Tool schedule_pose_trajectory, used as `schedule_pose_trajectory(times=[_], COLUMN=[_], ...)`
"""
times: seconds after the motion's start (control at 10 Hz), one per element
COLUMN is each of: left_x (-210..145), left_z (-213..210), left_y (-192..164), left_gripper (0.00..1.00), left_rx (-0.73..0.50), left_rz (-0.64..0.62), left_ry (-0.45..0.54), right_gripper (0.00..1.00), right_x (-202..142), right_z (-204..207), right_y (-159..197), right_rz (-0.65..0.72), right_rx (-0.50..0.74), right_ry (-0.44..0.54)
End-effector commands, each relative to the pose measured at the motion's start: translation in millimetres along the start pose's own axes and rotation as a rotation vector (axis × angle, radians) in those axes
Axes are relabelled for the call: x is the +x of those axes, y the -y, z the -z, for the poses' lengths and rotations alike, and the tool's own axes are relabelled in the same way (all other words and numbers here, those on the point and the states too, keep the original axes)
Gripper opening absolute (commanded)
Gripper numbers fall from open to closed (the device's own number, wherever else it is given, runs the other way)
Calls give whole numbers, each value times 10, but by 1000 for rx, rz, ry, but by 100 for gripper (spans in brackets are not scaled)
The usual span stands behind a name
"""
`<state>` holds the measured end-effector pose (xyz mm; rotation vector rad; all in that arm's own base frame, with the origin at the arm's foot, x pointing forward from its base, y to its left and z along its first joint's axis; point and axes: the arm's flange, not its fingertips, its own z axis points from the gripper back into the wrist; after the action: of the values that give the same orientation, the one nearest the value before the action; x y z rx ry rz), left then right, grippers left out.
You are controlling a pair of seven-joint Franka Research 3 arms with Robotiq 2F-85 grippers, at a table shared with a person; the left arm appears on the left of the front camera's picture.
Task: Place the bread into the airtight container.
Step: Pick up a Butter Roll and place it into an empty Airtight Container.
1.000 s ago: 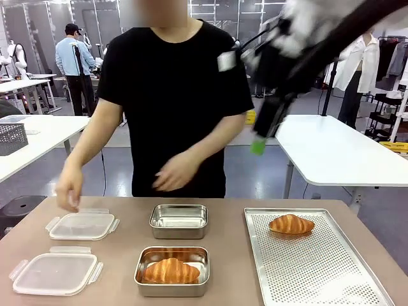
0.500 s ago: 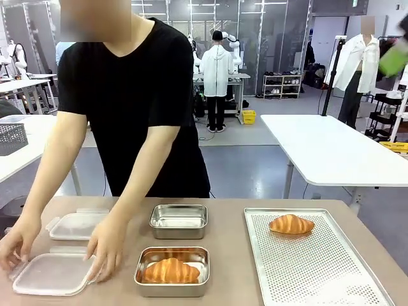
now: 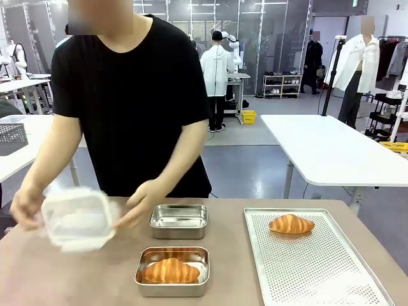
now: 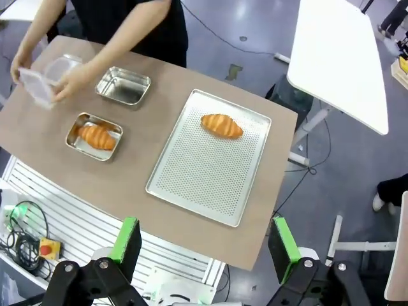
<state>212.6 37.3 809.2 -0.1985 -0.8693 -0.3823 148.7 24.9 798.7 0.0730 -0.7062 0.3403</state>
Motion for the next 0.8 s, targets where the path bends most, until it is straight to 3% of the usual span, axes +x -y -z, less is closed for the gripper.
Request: schedule_pose_trajectory(times=[0.0, 0.5, 0.6, 0.7], left_x=[7, 7, 7, 7], left_z=[-1, -1, -1, -1], left_y=[3, 3, 3, 3], left_gripper=[100, 100, 100, 100], left_rx=[-1, -1, -1, -1], left_rz=[2, 2, 2, 2], left_ry=[0, 0, 0, 0], right_gripper=[100, 100, 100, 100], right_x=[-36, -22, 141, 228], right_z=[-70, -50, 330, 692], right_y=[11, -8, -98, 0], right_rz=[7, -2, -121, -206], right_rx=[-6, -1, -170, -167], right_ry=[16, 12, -22, -58])
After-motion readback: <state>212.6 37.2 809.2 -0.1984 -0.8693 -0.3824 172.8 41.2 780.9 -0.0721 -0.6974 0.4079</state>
